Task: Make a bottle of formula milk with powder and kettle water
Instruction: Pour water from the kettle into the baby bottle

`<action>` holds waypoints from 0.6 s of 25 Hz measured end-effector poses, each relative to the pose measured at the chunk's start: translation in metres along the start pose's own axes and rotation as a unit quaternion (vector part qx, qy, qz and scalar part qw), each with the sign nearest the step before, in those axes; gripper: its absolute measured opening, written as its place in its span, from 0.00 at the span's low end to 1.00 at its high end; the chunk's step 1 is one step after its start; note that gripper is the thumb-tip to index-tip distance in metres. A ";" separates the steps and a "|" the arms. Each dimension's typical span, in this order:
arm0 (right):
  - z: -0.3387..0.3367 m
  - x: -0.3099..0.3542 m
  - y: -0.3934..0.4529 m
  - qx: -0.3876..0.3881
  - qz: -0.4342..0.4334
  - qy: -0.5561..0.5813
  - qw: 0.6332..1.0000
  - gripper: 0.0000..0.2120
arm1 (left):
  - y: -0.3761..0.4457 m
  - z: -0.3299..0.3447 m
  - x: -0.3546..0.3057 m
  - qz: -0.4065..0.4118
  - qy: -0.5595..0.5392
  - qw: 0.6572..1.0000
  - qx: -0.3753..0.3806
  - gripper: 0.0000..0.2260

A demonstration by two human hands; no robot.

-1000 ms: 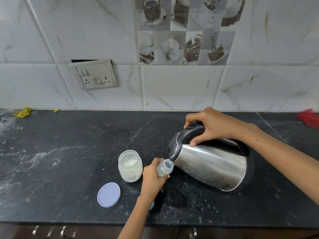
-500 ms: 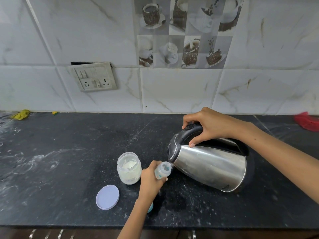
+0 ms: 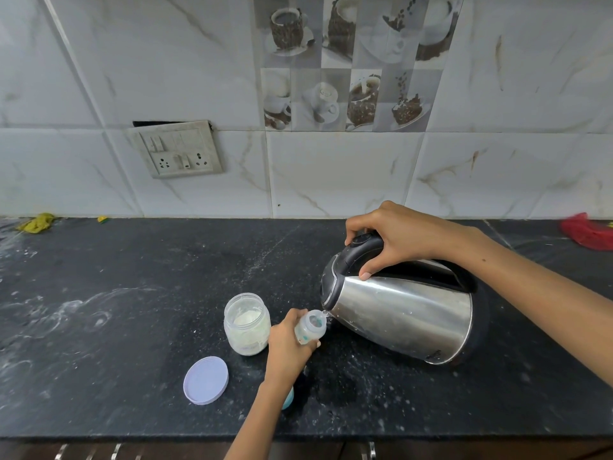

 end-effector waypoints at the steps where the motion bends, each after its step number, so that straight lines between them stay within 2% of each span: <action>1: -0.001 0.001 0.000 0.001 -0.001 0.001 1.000 0.21 | 0.000 0.000 0.000 -0.002 0.001 1.000 0.001 0.22; 15: 0.002 0.001 0.006 0.015 0.001 -0.017 1.000 0.22 | 0.002 0.001 0.003 -0.003 0.021 1.000 0.005 0.24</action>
Point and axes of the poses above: each hand's wrist, its own y-axis towards the middle knuckle, its own z-axis out of the palm, x = y × z, the point moved 7 cm from there along y, towards the middle knuckle, and after that the axes turned 9 degrees about z, right-handed, at the moved point
